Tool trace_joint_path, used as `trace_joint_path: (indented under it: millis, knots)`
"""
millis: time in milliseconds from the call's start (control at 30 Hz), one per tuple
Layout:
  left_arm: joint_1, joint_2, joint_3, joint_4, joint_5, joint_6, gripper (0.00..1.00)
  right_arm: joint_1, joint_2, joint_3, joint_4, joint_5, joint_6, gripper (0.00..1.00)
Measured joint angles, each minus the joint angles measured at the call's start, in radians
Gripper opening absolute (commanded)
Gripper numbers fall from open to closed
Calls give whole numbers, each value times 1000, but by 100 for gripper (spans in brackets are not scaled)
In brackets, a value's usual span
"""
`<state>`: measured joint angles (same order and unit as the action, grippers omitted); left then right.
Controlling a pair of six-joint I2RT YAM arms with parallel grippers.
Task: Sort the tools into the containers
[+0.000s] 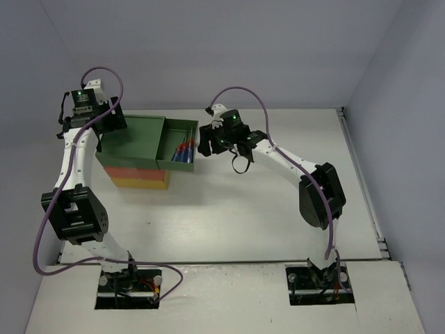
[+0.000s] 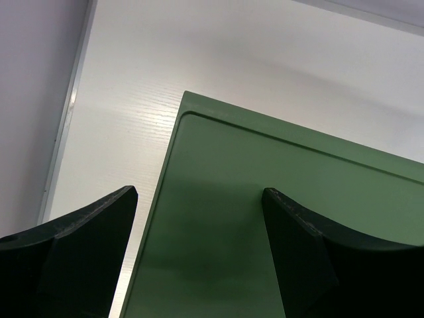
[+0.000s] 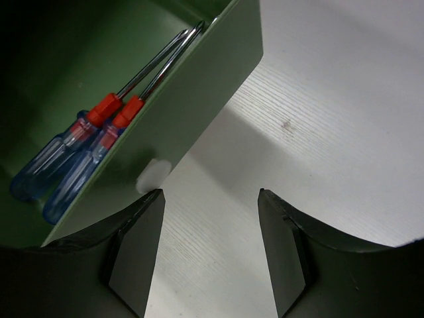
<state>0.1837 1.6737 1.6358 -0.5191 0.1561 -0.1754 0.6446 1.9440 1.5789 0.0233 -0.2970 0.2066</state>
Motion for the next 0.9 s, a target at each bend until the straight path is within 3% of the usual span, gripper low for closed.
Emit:
trace_joint_path:
  millis: [900]
  knots:
    - [14, -2, -30, 44, 79, -47, 74, 142, 308, 467, -12, -16, 124, 59]
